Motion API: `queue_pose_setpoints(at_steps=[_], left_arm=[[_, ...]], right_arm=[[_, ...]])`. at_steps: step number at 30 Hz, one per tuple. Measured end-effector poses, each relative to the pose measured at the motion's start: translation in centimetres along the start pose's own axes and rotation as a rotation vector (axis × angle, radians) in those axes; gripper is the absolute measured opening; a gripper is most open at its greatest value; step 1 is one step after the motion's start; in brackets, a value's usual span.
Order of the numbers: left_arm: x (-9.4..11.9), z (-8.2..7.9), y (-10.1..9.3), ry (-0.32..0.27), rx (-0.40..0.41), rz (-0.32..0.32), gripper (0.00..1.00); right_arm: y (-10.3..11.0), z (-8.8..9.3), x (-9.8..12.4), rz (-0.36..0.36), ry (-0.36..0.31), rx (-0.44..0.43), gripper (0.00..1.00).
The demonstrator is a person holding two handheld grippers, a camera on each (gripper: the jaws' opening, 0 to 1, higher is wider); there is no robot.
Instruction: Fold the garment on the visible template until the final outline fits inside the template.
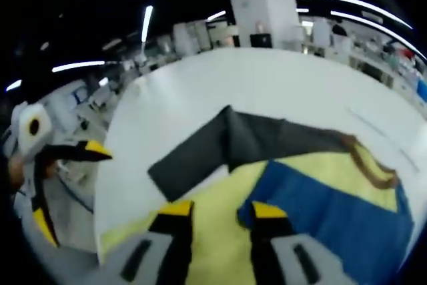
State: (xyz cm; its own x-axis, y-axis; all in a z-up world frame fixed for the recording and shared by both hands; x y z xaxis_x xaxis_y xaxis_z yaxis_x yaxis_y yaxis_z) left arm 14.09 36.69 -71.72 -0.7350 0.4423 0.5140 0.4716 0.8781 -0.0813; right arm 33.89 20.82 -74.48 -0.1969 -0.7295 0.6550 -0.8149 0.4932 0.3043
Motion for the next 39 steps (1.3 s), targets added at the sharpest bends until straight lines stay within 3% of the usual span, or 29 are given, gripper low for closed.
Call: queue_pose_setpoints(at_steps=[8,14,19,25,33,39], left_arm=[[-0.2,-0.4,0.1,0.006,-0.012,0.005,0.99],[-0.4,-0.3,0.4,0.012,-0.019,0.011,0.99],[-0.6,-0.5,0.1,0.015,-0.020,0.013,0.99],[-0.6,-0.3,1.0,0.009,-0.024,0.007,0.99],[-1.0,-1.2,-0.3,0.006,-0.033,0.006,0.99],[-1.1,-1.5,-0.8,0.012,-0.039,0.014,0.99]], right_arm=[[-1.9,0.2,1.8,0.060,-0.032,-0.026,0.72],[-3.4,0.7,3.8,0.101,-0.058,-0.069,0.86],[-5.0,1.3,5.6,0.132,-0.079,-0.101,0.88],[-7.3,2.4,7.9,0.178,-0.103,-0.157,0.91],[-10.6,3.8,10.8,0.243,-0.142,-0.216,0.90],[-12.0,5.2,13.2,0.297,-0.159,-0.237,0.86]])
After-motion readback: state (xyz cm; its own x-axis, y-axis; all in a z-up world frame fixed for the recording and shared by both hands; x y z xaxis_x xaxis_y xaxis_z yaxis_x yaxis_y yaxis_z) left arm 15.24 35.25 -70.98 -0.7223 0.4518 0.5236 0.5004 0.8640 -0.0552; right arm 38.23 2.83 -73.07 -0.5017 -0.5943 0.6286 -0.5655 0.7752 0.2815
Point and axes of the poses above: the point that each gripper's makers call its tool centre point, and the gripper's own axes: x roughly backward along the fingers, y roughly to its left, z roughly out of its underside, the point moved 10 cm from there along x, roughly backward along the fingers, and after that the axes turned 8 degrees about -x, right-handed, at the moved point
